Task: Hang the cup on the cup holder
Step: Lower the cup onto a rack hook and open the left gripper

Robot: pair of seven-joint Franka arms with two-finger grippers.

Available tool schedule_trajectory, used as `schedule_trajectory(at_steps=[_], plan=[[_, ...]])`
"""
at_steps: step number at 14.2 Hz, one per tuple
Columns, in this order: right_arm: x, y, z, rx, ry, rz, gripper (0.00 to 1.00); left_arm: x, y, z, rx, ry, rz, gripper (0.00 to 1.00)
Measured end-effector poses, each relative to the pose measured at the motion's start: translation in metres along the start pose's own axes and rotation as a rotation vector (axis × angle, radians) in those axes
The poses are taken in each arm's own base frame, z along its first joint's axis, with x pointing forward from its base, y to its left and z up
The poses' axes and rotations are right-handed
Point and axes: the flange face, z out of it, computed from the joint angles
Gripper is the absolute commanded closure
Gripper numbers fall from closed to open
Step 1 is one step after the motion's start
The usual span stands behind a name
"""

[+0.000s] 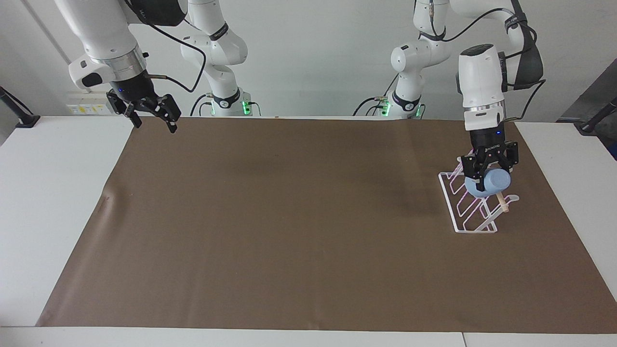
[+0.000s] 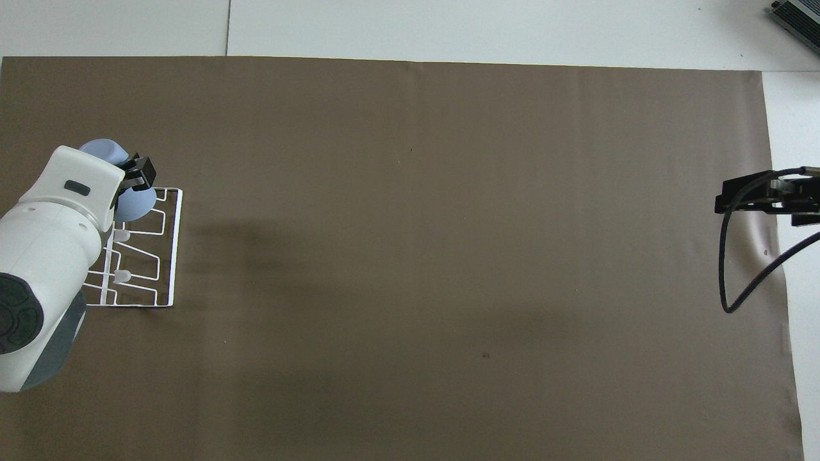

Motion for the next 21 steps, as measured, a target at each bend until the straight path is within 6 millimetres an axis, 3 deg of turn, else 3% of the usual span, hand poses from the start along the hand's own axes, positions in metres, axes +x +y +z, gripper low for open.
schedule_trajectory(at_steps=[16, 17, 18, 19, 21], plan=[[-0.007, -0.004, 0.002, -0.018, -0.023, -0.051, 0.0, -0.02, -0.011, 0.05, -0.093, -0.009, -0.037, 1.0], [-0.008, -0.004, 0.0, -0.018, -0.022, -0.052, 0.0, -0.021, -0.011, 0.051, -0.093, -0.011, -0.037, 0.78], [-0.009, -0.005, -0.001, -0.018, -0.021, -0.052, 0.0, -0.022, -0.011, 0.052, -0.094, -0.013, -0.037, 0.33], [-0.01, -0.005, -0.002, -0.018, -0.021, -0.052, 0.0, -0.022, -0.011, 0.052, -0.094, -0.013, -0.036, 0.04], [-0.01, -0.005, -0.001, -0.018, -0.023, -0.052, 0.0, -0.022, -0.011, 0.052, -0.094, -0.013, -0.034, 0.0]])
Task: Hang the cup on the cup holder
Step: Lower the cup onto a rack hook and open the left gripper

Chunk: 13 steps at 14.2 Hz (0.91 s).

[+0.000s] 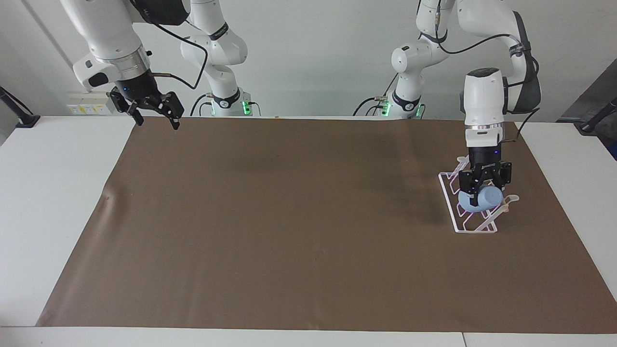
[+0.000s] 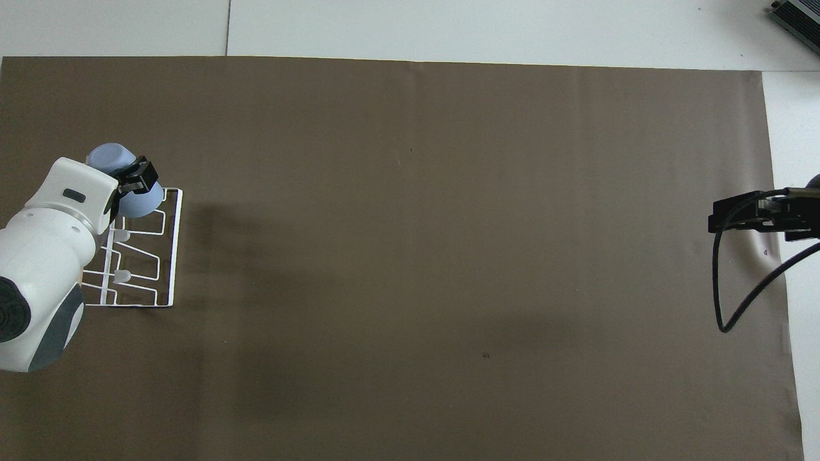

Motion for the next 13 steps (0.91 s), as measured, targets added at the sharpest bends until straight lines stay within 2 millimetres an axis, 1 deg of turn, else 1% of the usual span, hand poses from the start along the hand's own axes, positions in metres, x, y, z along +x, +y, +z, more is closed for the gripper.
schedule_trajectory(at_steps=[7, 9, 11, 13], plan=[[-0.001, 0.0, 0.001, -0.001, -0.006, 0.0, 0.0, 0.002, 0.001, -0.001, 0.004, 0.0, 0.006, 0.0], [-0.001, 0.0, 0.002, -0.001, -0.011, 0.0, 0.0, 0.007, 0.002, -0.001, 0.055, -0.045, 0.025, 0.0], [-0.001, 0.0, 0.002, -0.001, -0.011, 0.0, 0.0, 0.014, 0.018, -0.007, 0.108, -0.1, 0.056, 0.0], [-0.001, 0.0, 0.002, -0.001, -0.011, 0.0, 0.0, 0.015, 0.036, -0.014, 0.141, -0.149, 0.07, 0.0]])
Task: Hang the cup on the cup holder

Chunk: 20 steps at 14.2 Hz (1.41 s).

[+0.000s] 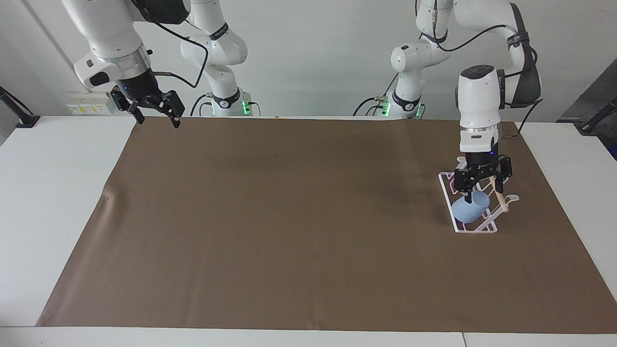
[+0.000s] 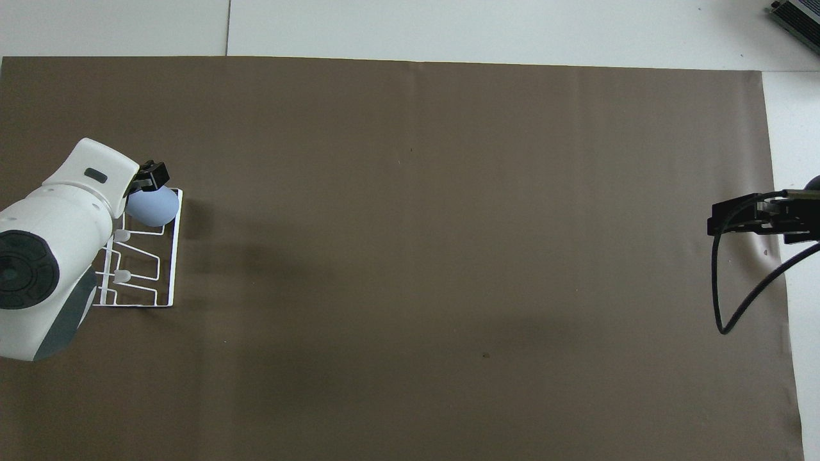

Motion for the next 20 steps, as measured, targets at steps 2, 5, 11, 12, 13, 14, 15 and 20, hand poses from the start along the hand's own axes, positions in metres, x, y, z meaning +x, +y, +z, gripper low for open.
schedule_trajectory(at_steps=[2, 5, 11, 12, 13, 14, 15, 20], plan=[[0.0, 0.0, 0.0, 0.0, 0.0, 0.0, 0.0, -0.004, 0.015, -0.009, 0.004, -0.067, -0.025, 0.0], [0.0, 0.0, 0.0, 0.0, 0.0, 0.001, 0.0, 0.004, 0.051, -0.051, 0.004, -0.21, -0.077, 0.0], [0.0, 0.002, 0.0, 0.0, 0.0, 0.003, 0.0, 0.014, 0.097, -0.155, -0.051, -0.409, -0.097, 0.0], [0.0, 0.002, 0.0, 0.0, 0.0, 0.003, 0.0, 0.016, 0.097, -0.165, -0.06, -0.427, -0.099, 0.0], [0.0, 0.002, 0.0, 0.0, 0.0, 0.003, 0.0, 0.019, 0.096, -0.171, -0.071, -0.44, -0.09, 0.0], [0.0, 0.002, 0.0, 0.0, 0.001, 0.003, 0.0, 0.021, 0.096, -0.176, -0.088, -0.449, -0.072, 0.0], [-0.001, 0.002, -0.002, 0.0, 0.003, 0.003, 0.0, 0.022, 0.095, -0.179, -0.103, -0.456, -0.057, 0.0], [-0.01, 0.003, -0.016, 0.003, 0.03, 0.004, 0.0, 0.022, 0.092, -0.178, -0.164, -0.501, 0.007, 0.0]])
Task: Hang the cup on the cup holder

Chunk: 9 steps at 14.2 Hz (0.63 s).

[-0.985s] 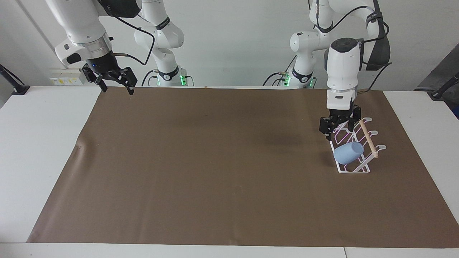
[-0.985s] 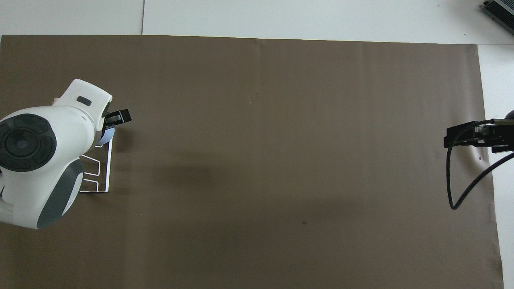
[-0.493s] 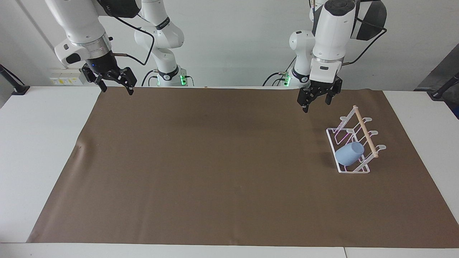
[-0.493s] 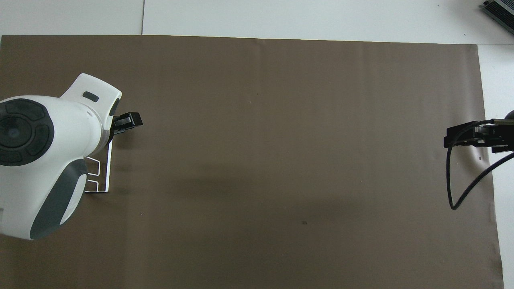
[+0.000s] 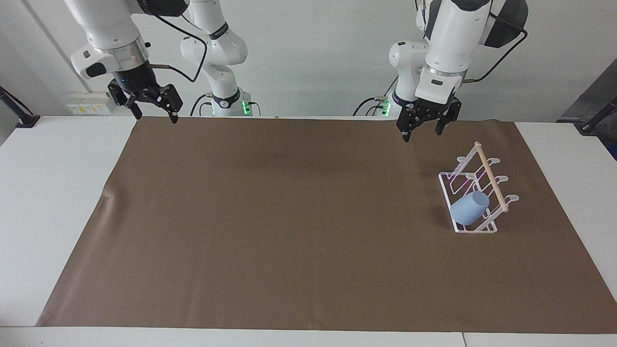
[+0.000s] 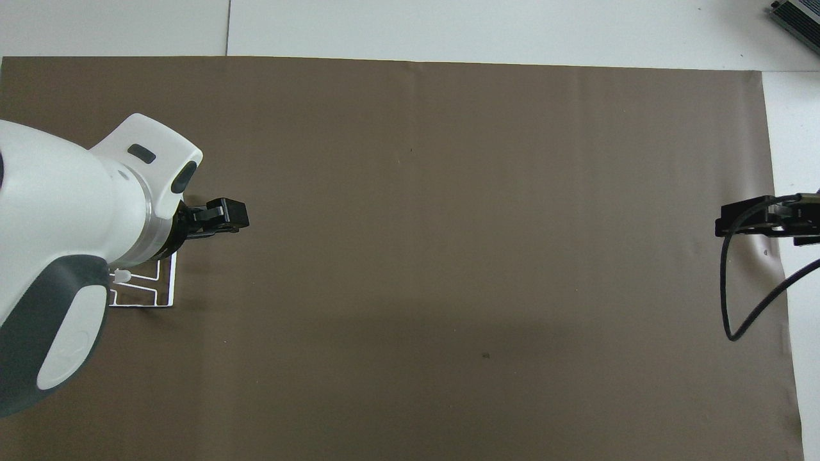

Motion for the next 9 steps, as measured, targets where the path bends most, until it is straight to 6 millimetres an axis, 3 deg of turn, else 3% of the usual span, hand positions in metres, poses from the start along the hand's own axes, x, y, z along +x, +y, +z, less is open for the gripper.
schedule_trajectory(at_steps=[4, 9], plan=[[0.001, 0.001, 0.003, -0.001, -0.007, 0.002, 0.0, 0.004, -0.005, -0.011, -0.012, -0.002, 0.047, 0.0], [0.014, 0.004, 0.013, -0.002, -0.022, 0.011, 0.0, 0.015, -0.03, -0.022, -0.012, -0.011, 0.094, 0.0]])
